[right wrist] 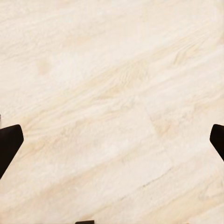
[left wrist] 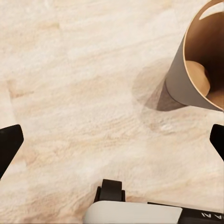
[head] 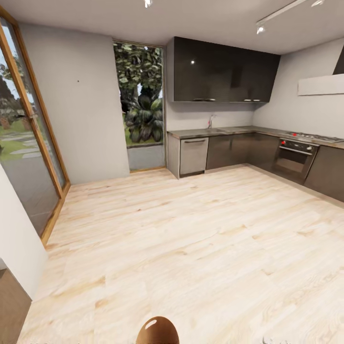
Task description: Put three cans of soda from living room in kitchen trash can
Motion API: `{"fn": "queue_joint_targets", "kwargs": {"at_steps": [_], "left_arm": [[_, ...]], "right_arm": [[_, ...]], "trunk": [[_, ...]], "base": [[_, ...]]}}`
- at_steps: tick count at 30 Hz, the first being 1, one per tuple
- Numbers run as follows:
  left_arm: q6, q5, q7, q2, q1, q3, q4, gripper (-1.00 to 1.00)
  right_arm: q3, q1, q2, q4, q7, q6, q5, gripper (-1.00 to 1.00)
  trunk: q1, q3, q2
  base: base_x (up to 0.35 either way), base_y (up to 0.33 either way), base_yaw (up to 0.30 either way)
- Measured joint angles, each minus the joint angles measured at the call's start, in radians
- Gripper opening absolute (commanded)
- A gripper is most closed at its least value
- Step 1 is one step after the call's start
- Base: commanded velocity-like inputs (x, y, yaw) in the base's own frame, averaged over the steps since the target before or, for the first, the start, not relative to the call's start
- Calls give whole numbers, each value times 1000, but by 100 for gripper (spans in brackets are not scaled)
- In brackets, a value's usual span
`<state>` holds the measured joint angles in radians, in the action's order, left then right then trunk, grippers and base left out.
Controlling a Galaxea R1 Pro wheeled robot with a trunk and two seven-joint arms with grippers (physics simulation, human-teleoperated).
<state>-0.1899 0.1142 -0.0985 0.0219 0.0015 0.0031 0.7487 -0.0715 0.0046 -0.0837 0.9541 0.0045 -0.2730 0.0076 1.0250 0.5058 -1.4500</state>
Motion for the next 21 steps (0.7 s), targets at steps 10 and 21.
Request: {"fn": "queue_joint_targets", "kwargs": {"at_steps": [10,21], "left_arm": [[-5,0,2,-2,0,1,-4,100],[-4,2,3,-2,0,1,-5,100]], "right_arm": [[-2,0,0,13,0,-16,-8,100],[1,0,1,13,0,-16,-5,100]], "trunk": [[4,19,-7],[46,72,-84]], "base": [[0,0,0],[0,0,0]]}}
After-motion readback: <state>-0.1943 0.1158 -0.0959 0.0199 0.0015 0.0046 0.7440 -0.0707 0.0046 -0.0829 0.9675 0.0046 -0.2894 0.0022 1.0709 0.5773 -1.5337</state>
